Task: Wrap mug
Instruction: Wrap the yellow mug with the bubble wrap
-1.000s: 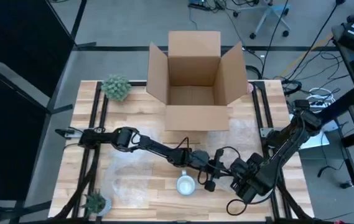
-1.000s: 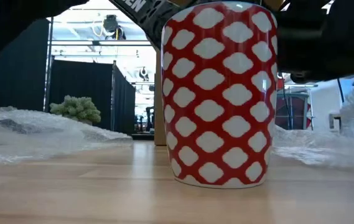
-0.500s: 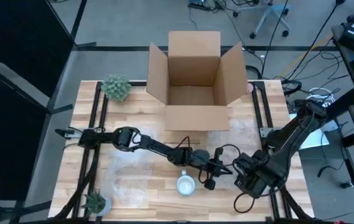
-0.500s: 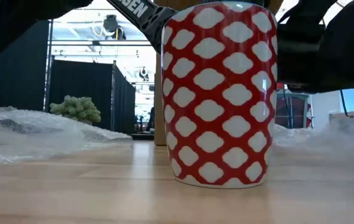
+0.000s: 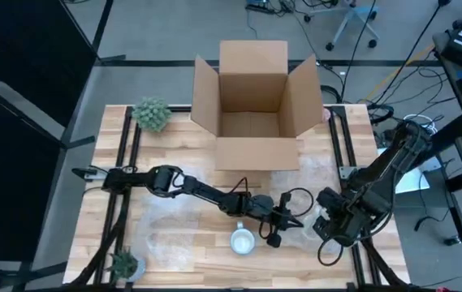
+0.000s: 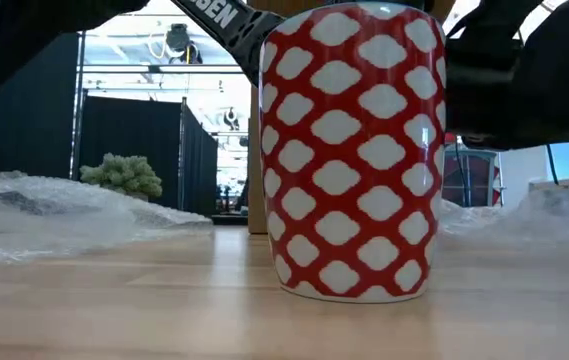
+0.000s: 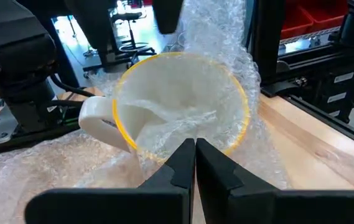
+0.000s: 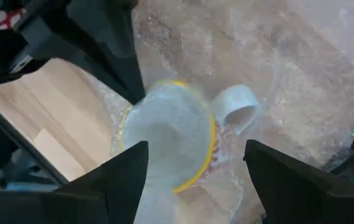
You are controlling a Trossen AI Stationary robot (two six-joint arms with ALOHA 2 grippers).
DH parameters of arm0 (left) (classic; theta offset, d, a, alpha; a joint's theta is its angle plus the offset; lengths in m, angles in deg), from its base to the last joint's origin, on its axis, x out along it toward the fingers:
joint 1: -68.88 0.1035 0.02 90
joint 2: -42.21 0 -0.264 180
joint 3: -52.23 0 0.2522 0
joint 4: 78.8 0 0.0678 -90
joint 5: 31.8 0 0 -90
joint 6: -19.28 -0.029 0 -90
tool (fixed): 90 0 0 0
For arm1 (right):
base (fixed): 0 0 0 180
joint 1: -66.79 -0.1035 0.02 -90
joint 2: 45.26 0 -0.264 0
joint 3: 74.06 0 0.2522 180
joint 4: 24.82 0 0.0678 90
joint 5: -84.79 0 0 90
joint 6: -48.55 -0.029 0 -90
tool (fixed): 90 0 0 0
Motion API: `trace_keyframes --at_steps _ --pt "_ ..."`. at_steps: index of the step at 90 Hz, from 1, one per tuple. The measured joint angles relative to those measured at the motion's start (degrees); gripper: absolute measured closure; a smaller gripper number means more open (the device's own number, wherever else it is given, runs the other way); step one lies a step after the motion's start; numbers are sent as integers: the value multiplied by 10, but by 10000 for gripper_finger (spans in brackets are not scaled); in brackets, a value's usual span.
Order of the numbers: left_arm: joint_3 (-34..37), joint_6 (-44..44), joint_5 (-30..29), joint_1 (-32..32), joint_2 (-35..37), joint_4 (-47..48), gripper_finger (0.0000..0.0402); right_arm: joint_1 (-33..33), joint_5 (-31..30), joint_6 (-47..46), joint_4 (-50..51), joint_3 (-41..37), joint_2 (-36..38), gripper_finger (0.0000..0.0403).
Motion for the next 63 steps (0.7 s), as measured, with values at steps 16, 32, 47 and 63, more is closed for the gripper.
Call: trace_keyframes --at_steps 16,32,47,63 --pt "0 0 0 0 0 0 402 0 12 7 20 0 -26 149" --pt "0 -1 1 0 0 0 402 -1 18 21 14 0 -41 149" --pt "0 -1 1 0 0 0 402 -1 25 25 13 0 -42 149" --pt "0 -1 1 0 0 2 402 -1 26 25 5 0 -42 149"
